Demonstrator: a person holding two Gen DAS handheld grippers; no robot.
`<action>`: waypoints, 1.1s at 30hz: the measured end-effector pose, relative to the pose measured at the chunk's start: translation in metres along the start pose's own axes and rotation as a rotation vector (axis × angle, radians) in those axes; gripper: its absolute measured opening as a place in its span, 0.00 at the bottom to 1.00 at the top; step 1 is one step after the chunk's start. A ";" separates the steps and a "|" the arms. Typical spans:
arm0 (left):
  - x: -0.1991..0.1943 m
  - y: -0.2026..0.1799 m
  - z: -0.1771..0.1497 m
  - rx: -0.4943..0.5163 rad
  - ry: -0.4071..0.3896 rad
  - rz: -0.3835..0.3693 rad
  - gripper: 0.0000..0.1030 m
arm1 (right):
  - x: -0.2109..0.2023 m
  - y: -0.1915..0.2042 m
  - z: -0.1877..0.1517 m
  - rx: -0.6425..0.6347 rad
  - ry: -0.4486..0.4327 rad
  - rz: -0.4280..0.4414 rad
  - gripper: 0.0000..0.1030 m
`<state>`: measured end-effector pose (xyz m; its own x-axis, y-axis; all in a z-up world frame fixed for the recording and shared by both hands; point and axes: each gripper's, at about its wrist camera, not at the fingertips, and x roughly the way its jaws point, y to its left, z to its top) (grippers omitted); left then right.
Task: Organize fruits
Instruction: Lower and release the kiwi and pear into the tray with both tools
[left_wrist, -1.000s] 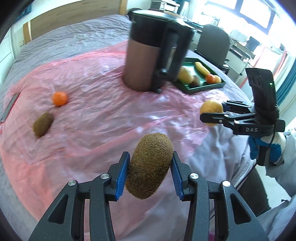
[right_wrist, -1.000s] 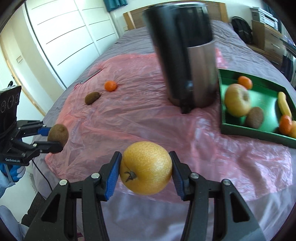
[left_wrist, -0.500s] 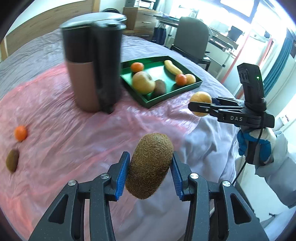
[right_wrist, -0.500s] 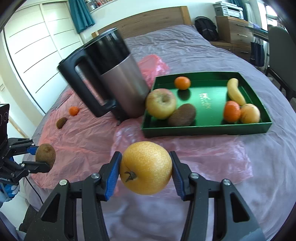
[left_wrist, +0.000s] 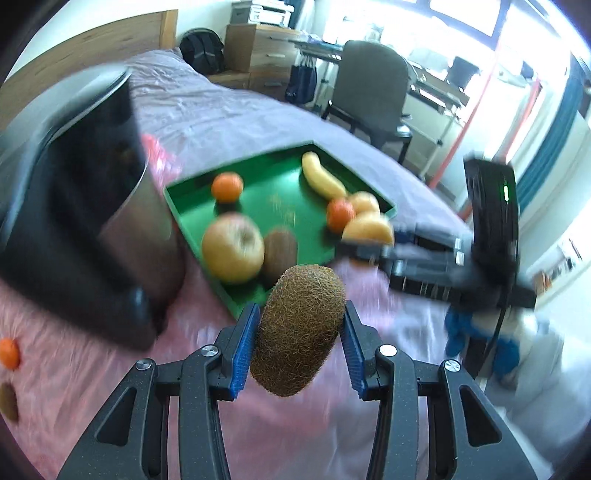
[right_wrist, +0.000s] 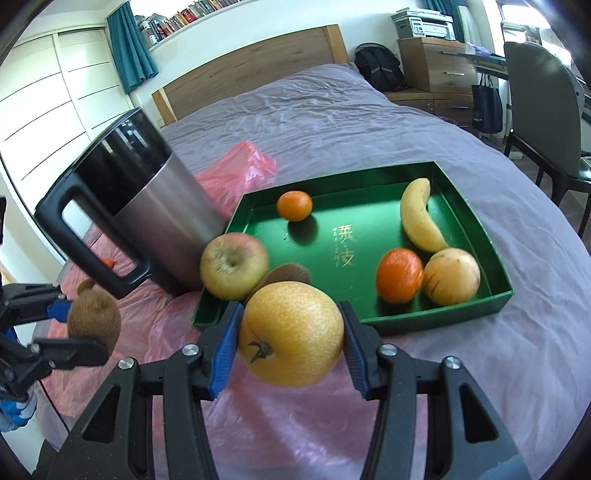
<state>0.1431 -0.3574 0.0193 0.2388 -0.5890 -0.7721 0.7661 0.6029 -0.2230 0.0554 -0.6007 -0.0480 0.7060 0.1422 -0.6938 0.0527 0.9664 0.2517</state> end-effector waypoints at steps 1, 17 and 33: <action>0.007 -0.002 0.013 -0.008 -0.012 0.008 0.37 | 0.004 -0.003 0.002 0.003 -0.002 -0.002 0.78; 0.115 0.006 0.096 -0.100 -0.026 0.199 0.37 | 0.057 -0.019 0.013 -0.086 -0.015 -0.078 0.78; 0.171 0.022 0.084 -0.106 0.099 0.258 0.37 | 0.065 -0.007 0.003 -0.187 -0.016 -0.119 0.79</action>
<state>0.2510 -0.4898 -0.0679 0.3545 -0.3566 -0.8644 0.6200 0.7817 -0.0682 0.1027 -0.5992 -0.0927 0.7139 0.0232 -0.6999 0.0051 0.9993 0.0383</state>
